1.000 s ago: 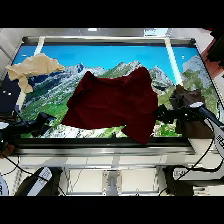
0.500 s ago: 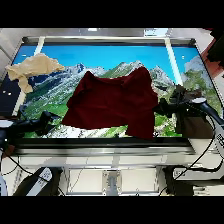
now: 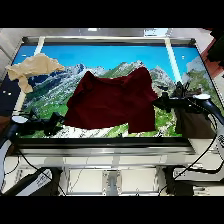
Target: Fold the shirts.
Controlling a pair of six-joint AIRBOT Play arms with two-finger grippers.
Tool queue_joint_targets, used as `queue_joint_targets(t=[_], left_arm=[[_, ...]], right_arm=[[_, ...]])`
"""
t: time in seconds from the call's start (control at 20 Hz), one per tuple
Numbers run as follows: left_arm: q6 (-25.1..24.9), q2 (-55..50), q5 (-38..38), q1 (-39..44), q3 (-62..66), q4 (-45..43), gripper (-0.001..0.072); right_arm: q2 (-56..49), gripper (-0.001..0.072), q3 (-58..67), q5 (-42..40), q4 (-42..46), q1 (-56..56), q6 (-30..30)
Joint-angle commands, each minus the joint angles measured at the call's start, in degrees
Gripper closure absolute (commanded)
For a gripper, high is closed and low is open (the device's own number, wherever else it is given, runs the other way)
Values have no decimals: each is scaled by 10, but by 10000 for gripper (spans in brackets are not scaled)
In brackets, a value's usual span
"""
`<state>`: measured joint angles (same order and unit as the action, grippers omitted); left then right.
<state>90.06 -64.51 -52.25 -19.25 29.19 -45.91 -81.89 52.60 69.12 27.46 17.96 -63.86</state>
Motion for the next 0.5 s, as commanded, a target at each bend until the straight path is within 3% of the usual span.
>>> queue_joint_targets(t=[0.0, 0.2, 0.25, 0.3, 0.35, 0.4, 0.45], left_arm=[[-12, -35, 29, 4, 0, 42, 142], [-37, -72, 61, 44, 0, 69, 185], [-37, -76, 78, 59, 0, 74, 242], [-37, -78, 94, 73, 0, 83, 243], [-37, -79, 101, 80, 1, 91, 311], [-43, -78, 100, 82, 4, 97, 520], [-54, -78, 97, 81, 10, 104, 674]], right_arm=[[6, 682, 2, 9, -5, 0, 5], [6, 682, 2, 11, -10, 0, 7], [6, 682, 2, 12, -11, 0, 7], [6, 682, 2, 15, -13, 0, 7], [6, 682, 2, 21, -14, 0, 7], [7, 683, 2, 28, -14, 0, 9], [9, 683, 2, 35, -14, 0, 16]])
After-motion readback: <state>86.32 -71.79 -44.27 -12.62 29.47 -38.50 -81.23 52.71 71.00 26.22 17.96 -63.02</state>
